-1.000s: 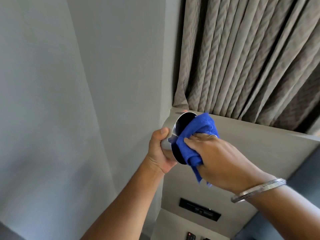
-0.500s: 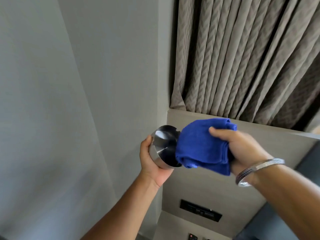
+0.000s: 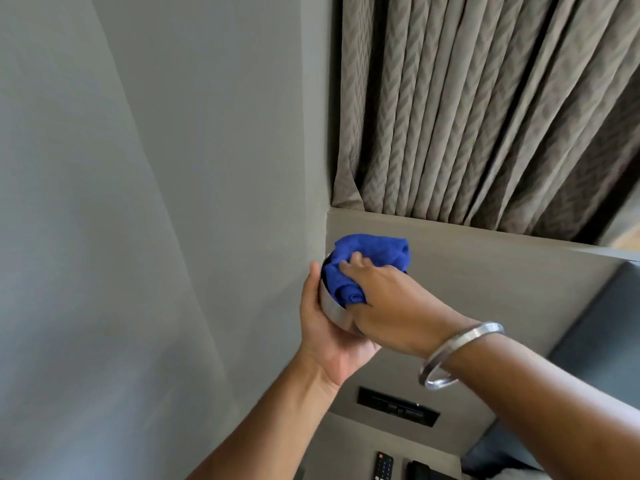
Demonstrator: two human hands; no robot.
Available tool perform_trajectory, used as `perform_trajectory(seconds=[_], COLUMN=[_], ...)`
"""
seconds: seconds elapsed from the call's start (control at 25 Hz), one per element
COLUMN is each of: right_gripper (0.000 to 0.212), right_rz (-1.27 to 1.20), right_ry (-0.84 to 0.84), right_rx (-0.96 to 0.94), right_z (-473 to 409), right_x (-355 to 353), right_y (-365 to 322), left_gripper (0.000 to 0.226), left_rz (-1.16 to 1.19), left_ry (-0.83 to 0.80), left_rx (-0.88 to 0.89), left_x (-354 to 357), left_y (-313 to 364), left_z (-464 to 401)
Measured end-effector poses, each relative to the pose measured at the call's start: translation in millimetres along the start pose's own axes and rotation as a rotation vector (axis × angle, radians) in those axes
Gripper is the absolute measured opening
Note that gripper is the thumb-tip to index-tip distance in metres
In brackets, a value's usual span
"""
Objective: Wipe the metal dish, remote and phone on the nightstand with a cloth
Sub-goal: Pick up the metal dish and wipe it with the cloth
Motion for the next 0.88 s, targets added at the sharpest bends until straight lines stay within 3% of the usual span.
perform_trajectory(seconds=[0.04,0.12,0.24,0.36,0.52,0.64,0.8,0.88], right_gripper=[0.016,0.018,0.016,0.009,0.026,0.027,0.017,0.015], right_rz=[-0.125,-0.203,0.009,0.227,0.315,0.005,-0.536,-0.82], right_ry=[-0.03,-0.149,-0.279,-0.237,-0.028,0.082,-0.177,-0.233], right_rx=[-0.028,-0.079,-0.094,-0.077,-0.016,0.083,0.327,0.566], right_z=[0,1,15,27,27,24,29,30], right_x=[-2,-4,-8,4,38,72,133,160], right_y=[-3,2,17,36,52,64,83,107], left_gripper=[0.066,0.065,0.07,0.078,0.075,0.07,0.067,0.075], left_rz=[-0.037,-0.041,-0.05,-0.066,0.076,0.045,0.01,0.056], left_ry=[0.006,0.022,0.01,0.01,-0.011,0.042,0.293,0.34], left_rx=[0.008,0.011,-0.001,-0.086,-0.222,-0.283,-0.288,-0.352], left_x=[-1,-4,-7,-17,-38,-62,-116,-148], left_y=[4,15,20,5,-17,-29,-60,-85], left_z=[0,0,-1,0,8,15,27,37])
Point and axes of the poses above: each hand's wrist, its own z-axis away from the middle knuckle, its own x-axis out of the palm, y = z × x, the point moved 2 cm from there along -z, towards the middle knuckle, and after that the axes turned 1 degree about y, right-handed, at the moved point
